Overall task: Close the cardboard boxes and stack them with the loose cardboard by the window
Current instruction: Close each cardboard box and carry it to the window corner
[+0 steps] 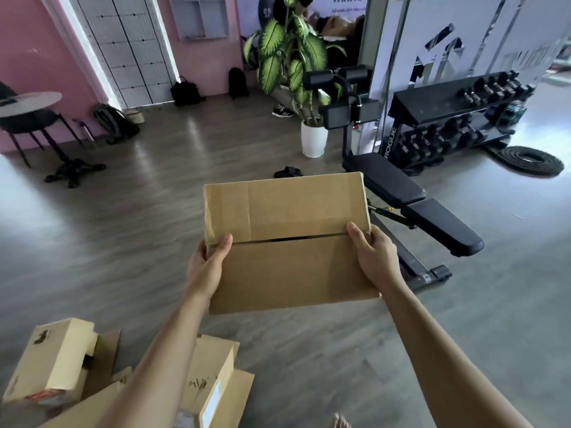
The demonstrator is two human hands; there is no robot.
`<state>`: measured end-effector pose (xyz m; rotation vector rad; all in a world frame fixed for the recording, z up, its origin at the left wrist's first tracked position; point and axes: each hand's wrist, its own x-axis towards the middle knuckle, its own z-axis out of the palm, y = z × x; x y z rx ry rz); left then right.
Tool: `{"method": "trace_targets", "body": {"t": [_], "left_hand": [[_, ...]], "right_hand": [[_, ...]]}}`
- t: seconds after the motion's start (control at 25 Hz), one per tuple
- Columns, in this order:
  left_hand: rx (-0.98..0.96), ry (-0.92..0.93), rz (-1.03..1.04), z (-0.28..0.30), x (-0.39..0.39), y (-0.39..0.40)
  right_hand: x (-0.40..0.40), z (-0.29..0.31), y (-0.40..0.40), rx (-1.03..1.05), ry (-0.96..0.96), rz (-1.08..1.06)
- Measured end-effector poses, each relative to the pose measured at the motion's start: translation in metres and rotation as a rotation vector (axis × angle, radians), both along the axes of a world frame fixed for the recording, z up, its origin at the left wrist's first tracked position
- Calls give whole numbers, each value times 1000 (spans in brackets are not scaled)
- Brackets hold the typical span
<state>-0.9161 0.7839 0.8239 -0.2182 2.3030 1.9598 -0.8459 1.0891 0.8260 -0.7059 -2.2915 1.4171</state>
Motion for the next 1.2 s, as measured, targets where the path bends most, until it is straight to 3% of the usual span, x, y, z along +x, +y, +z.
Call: {"method": "trace_targets", "body": {"t": [0.32,0.68,1.2], "left_hand": [[3,38,236,5,-163,19],[29,24,578,-12,-334,-57],[-30,-51,645,-29,-625,-160]], "right_hand": [[-234,3,25,-15,14,233],[-497,-8,-64,20,-9,568],[-818,-22,-181,45,-84,646]]}}
